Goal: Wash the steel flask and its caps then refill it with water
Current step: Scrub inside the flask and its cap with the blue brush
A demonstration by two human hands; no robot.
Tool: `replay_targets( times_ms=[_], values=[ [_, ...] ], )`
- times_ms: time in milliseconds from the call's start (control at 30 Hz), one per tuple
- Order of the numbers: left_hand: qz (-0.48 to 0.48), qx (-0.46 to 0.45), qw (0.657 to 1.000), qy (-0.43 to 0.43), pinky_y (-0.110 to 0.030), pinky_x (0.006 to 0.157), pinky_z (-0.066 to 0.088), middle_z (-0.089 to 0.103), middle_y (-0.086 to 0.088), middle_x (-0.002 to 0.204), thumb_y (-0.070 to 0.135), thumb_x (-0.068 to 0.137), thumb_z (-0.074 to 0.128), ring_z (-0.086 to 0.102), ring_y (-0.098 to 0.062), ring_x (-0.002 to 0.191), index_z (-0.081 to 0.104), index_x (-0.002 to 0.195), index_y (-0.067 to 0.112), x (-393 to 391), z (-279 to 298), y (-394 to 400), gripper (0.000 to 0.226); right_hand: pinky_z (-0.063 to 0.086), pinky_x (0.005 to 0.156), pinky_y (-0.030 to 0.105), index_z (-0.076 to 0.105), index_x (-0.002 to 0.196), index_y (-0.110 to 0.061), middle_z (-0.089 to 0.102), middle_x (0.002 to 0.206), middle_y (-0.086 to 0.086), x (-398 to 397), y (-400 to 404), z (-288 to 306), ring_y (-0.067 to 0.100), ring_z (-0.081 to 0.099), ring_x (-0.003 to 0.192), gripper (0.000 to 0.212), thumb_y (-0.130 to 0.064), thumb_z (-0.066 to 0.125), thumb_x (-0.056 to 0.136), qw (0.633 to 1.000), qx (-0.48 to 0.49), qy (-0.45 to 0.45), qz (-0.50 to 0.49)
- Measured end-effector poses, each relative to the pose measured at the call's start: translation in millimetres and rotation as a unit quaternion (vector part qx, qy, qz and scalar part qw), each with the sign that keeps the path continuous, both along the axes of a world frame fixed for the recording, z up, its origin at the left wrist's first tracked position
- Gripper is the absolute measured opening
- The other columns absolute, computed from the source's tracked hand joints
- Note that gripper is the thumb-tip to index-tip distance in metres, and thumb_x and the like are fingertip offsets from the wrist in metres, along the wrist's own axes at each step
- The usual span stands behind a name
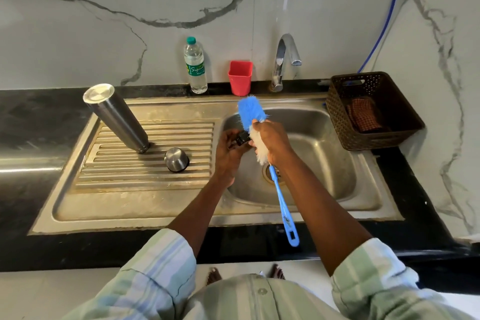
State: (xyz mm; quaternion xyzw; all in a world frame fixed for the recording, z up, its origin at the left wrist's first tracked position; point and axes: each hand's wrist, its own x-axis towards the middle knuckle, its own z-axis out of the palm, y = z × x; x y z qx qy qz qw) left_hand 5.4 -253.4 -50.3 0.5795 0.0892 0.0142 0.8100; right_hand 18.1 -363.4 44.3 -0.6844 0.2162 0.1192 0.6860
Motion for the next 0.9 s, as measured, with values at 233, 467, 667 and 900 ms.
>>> replay_targets(
  times_ms=[233, 467, 667, 900],
  values=[
    [0.029, -0.109, 0.993, 0.031, -0.027, 0.072, 0.057, 0.069, -0.018, 0.106, -0.005, 0.078, 0.074, 0.071, -0.022, 0.087, 0.056, 0.108, 0.008, 10.4, 13.2, 11.4, 0.038, 0.047, 0.092, 0.037, 0.067, 0.114, -0.014, 0.068, 0.118, 0.007, -30.5, 5.2, -0.9, 0.03, 0.06, 0.109, 0.03, -0.031, 0.057, 0.092, 0.95, -0.275, -0.107, 0.099],
    [-0.066, 0.005, 0.998, 0.018, -0.025, 0.085, 0.053, 0.071, -0.009, 0.107, -0.002, 0.063, 0.085, 0.069, -0.019, 0.102, 0.056, 0.112, 0.011, 11.2, 15.4, 18.7, 0.058, 0.045, 0.078, 0.032, 0.067, 0.093, -0.018, 0.07, 0.103, 0.008, -5.8, -18.9, -1.2, 0.031, 0.064, 0.098, 0.017, -0.032, 0.057, 0.091, 0.95, -0.281, -0.063, 0.117],
    [-0.071, 0.065, 0.995, 0.028, -0.036, 0.09, 0.053, 0.073, -0.012, 0.11, -0.01, 0.072, 0.076, 0.07, -0.024, 0.103, 0.064, 0.112, 0.0, 19.6, 14.0, 35.9, 0.043, 0.045, 0.077, 0.034, 0.067, 0.098, -0.019, 0.07, 0.102, 0.006, -29.4, -2.8, -15.9, 0.029, 0.061, 0.095, 0.02, -0.035, 0.057, 0.091, 0.919, -0.334, -0.127, 0.165],
    [-0.072, 0.02, 0.997, 0.028, -0.036, 0.085, 0.058, 0.073, -0.005, 0.11, -0.008, 0.072, 0.078, 0.068, -0.024, 0.104, 0.06, 0.123, 0.009, 15.4, 17.9, 35.1, 0.056, 0.039, 0.068, 0.031, 0.058, 0.077, -0.021, 0.061, 0.085, 0.002, -17.1, -18.4, -22.9, 0.026, 0.058, 0.084, 0.018, -0.032, 0.058, 0.092, 0.927, -0.321, -0.119, 0.154]
  ],
)
